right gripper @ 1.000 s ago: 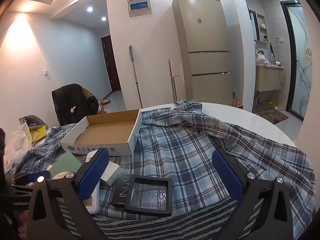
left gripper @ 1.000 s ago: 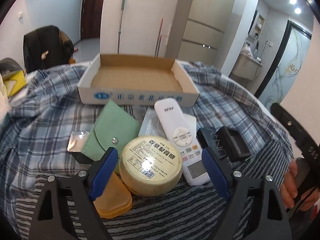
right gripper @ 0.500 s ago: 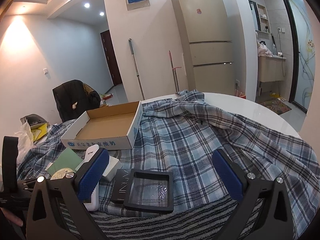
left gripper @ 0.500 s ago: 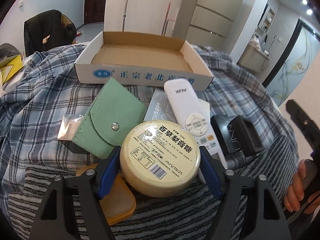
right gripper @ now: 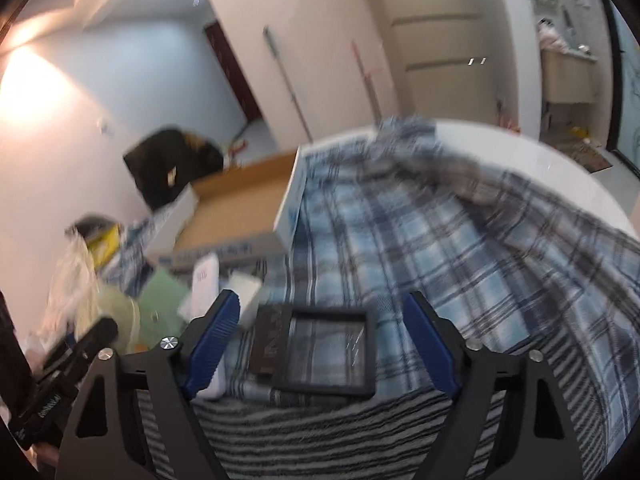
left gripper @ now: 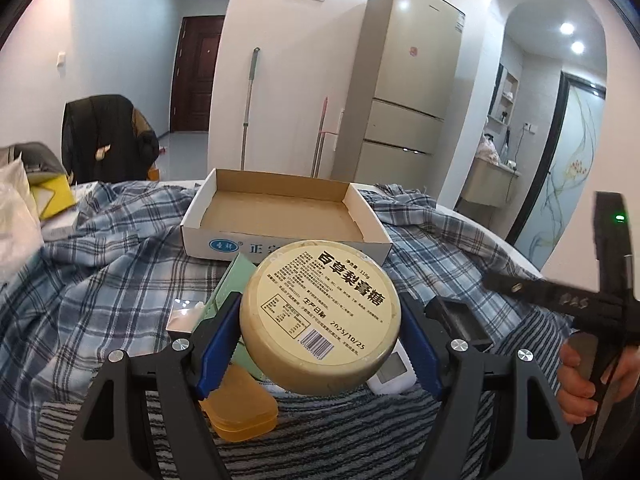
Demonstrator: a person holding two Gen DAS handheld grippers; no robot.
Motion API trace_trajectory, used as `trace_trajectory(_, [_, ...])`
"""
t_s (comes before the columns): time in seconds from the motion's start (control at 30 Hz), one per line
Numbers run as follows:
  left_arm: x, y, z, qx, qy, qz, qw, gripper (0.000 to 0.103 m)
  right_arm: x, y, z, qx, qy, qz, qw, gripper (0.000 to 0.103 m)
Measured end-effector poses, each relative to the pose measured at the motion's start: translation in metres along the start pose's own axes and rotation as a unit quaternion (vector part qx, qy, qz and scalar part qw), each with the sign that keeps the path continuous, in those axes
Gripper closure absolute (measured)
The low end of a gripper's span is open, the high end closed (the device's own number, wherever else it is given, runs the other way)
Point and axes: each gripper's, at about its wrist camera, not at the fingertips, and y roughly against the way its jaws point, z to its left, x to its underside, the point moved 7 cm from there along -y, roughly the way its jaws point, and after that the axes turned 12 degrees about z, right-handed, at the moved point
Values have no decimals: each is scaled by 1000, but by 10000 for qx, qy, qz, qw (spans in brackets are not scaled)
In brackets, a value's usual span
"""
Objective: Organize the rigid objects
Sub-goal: 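Lift the cream tin with the left gripper while the right gripper grasps the black frame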
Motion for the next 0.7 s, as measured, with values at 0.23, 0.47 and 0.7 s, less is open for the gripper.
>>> trace_trajectory(0.23, [5,-18,17,-10,375,400,9985,26,11,-38,-7,79,-527,719,9960,22])
trace_trajectory(0.47, [7,-18,17,35,423,427,9982,26,14,-52,-4,254,-406,906,9947,34])
trace_trajectory(0.7, [7,-17,18,41,468,378,9982,26,13,-40,-10,292,-528,630,9962,34])
